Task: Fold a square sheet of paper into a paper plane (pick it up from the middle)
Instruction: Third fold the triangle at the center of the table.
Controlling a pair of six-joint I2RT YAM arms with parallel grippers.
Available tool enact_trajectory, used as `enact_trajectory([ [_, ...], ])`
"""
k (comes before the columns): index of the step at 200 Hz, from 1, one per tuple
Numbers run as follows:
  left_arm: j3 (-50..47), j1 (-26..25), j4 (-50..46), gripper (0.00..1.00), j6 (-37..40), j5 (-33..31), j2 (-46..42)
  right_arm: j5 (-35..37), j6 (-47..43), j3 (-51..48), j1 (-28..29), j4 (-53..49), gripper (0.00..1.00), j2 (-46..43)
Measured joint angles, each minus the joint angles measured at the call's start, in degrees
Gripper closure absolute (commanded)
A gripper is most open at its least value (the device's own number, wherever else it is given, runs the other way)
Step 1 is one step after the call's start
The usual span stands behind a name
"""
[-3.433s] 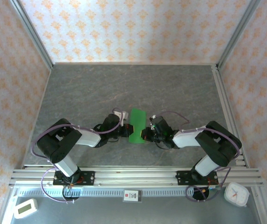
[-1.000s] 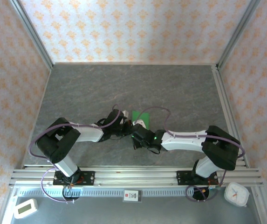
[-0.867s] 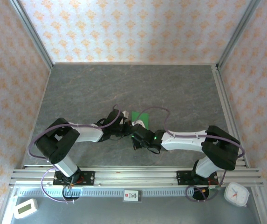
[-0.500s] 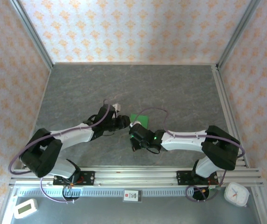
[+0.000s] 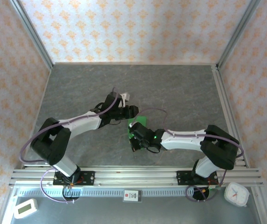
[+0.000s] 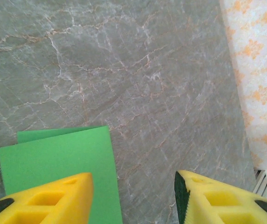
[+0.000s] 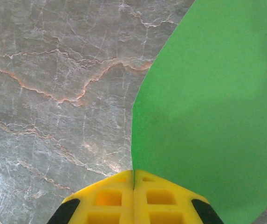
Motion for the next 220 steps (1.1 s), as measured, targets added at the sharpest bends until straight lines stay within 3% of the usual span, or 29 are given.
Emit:
enact_trajectory([
  [104,5.4,-0.4,-0.1,0.53,5.1,3.5,14.9,-2.8,-0.4,-1.4,-1.3,1.5,1.0,0.4],
  [220,5.4,-0.4,1.0,0.59,7.5,3.2,16.7,-3.7,-4.4,-1.3,-5.7,-1.1,1.0,0.4],
])
